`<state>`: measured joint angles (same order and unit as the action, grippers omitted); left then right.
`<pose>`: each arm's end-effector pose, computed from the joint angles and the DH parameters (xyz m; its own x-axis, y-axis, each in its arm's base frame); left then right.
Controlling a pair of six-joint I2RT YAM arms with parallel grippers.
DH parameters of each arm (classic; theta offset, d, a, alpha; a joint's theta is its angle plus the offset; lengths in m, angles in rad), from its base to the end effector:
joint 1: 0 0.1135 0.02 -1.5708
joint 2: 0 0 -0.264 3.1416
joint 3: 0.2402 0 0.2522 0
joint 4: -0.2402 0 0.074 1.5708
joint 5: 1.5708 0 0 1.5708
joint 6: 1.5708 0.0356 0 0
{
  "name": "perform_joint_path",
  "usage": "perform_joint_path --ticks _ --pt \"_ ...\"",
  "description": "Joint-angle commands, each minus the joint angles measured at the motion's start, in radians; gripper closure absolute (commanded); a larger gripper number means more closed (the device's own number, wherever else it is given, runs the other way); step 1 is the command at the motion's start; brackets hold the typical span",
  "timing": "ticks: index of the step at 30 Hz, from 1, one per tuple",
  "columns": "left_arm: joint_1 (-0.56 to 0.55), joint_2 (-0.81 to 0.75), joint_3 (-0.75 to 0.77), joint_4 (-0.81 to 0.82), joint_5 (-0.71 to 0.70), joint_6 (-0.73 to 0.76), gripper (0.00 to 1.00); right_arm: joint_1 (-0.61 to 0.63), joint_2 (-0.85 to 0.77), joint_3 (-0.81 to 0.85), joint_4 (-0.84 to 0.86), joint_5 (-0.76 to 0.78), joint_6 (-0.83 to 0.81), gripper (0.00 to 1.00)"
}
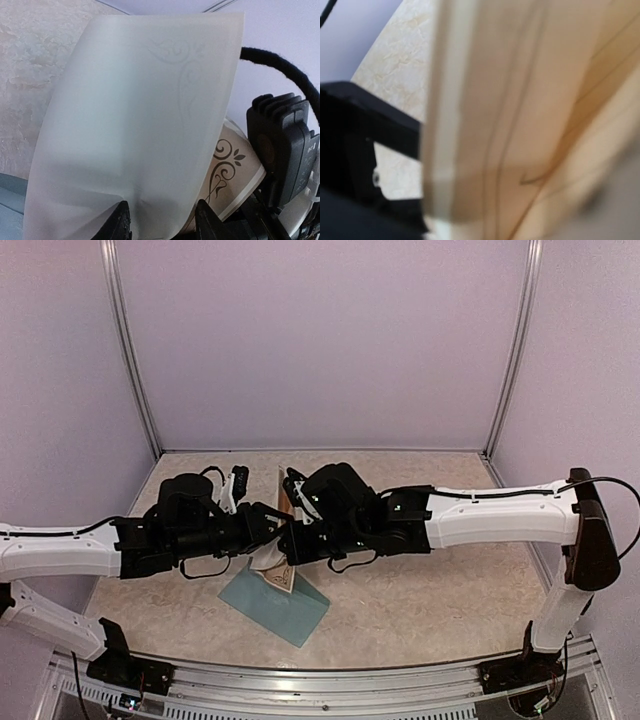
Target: Place the letter into the envelope and seal it
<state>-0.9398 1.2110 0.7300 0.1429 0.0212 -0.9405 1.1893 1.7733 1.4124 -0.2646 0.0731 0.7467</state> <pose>0.1618 -0.2228 0.2641 -0.7770 -0.3056 -0.5503 0.3247 0.5545 -0.7663 0.1559 0.3816 0.2776 -0.7737 -0.1093 -0.6240 -0.5151 0.6820 0.5192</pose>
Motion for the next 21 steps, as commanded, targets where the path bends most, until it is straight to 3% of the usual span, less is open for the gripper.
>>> perform_joint_path --ticks 1,8,12,16,21 --pt "-0.012 -0.040 -0.025 0.004 0.021 0.020 0.55 0.002 -0.027 -0.033 0.054 0.024 0.016 1.00" --pt "-0.007 -0.216 -0.046 -0.083 -0.010 0.091 0.25 -0.044 -0.141 -0.209 0.231 -0.070 0.013 1.00" --pt "0.027 -0.339 -0.053 -0.207 -0.054 0.107 0.11 -0.075 -0.234 -0.322 0.400 -0.247 -0.054 1.00" --pt "0.106 -0.401 -0.083 -0.177 0.147 0.108 0.01 -0.090 -0.310 -0.389 0.541 -0.442 -0.121 1.00" --pt "0.116 -0.389 -0.080 -0.037 0.375 0.113 0.01 -0.096 -0.353 -0.393 0.606 -0.633 -0.149 1.00"
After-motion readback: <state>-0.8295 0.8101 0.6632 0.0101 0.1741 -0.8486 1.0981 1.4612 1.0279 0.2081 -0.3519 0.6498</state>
